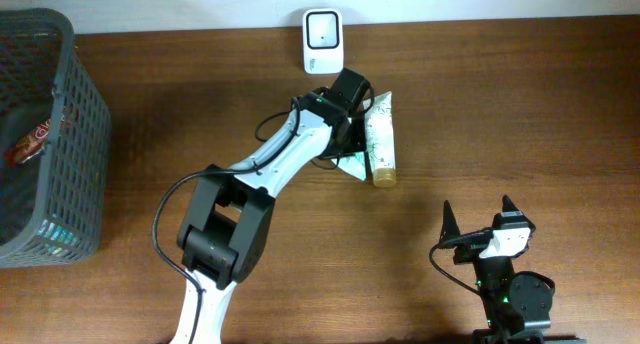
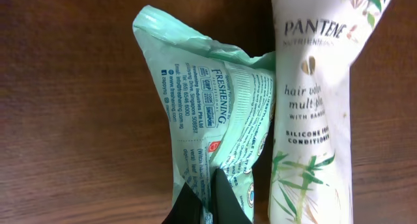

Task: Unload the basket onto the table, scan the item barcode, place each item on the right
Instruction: 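Carry the green packet to the scanner and hold it there, then drop the green packet beside the tube and move left gripper to basket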

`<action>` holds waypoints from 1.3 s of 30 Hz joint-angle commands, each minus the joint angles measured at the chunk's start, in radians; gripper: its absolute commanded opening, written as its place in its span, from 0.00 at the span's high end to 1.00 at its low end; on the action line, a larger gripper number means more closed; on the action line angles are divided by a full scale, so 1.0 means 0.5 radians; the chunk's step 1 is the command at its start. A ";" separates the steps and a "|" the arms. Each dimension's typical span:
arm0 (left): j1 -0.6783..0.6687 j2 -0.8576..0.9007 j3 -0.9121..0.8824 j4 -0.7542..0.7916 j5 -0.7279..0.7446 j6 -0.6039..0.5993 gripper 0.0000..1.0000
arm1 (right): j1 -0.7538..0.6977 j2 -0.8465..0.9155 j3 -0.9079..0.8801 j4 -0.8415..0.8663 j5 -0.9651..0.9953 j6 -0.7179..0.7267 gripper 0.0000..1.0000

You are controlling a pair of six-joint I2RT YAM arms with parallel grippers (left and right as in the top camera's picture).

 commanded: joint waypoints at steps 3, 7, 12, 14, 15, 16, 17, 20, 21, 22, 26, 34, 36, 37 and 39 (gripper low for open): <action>0.097 -0.038 -0.001 0.011 0.028 -0.149 1.00 | -0.002 -0.014 -0.014 -0.008 0.018 0.008 0.01; 0.077 -0.038 -0.001 0.011 0.130 -0.283 1.00 | -0.002 -0.014 -0.014 -0.008 0.018 0.008 0.01; -0.008 -0.038 -0.002 -0.011 0.140 -0.282 0.99 | -0.002 -0.014 -0.014 -0.008 0.018 0.008 0.01; -0.020 -0.038 -0.002 -0.011 0.134 -0.282 0.98 | -0.002 -0.014 -0.014 -0.008 0.018 0.008 0.02; -0.019 -0.038 -0.002 -0.011 0.134 -0.282 0.97 | -0.002 -0.014 -0.014 -0.008 0.018 0.008 0.01; -0.019 -0.038 -0.002 -0.011 0.135 -0.282 0.93 | -0.002 -0.014 -0.014 -0.008 0.018 0.008 0.01; -0.019 -0.038 -0.002 -0.011 0.135 -0.282 0.85 | -0.002 -0.014 -0.014 -0.008 0.018 0.008 0.01; -0.008 -0.042 0.002 -0.011 0.135 -0.280 0.62 | -0.002 -0.014 -0.014 -0.008 0.018 0.008 0.01; 0.001 -0.043 0.008 -0.013 0.135 -0.279 0.60 | -0.002 -0.014 -0.014 -0.008 0.018 0.008 0.02; 0.014 -0.054 0.019 -0.021 0.136 -0.266 0.58 | -0.002 -0.014 -0.014 -0.008 0.018 0.008 0.01; 0.087 -0.143 0.099 -0.034 0.136 -0.130 0.53 | -0.002 -0.014 -0.014 -0.008 0.018 0.008 0.01; 0.348 -0.516 0.306 -0.042 0.135 0.423 0.39 | -0.002 -0.014 -0.014 -0.008 0.018 0.008 0.01; 0.429 -0.616 0.326 -0.041 0.134 0.602 0.40 | -0.002 -0.014 -0.014 -0.008 0.018 0.008 0.01; 0.497 -0.693 0.339 -0.040 0.134 0.722 0.40 | -0.002 -0.014 -0.014 -0.008 0.018 0.008 0.01; 0.635 -0.832 0.357 -0.031 0.121 0.887 0.40 | -0.002 -0.014 -0.014 -0.008 0.018 0.008 0.01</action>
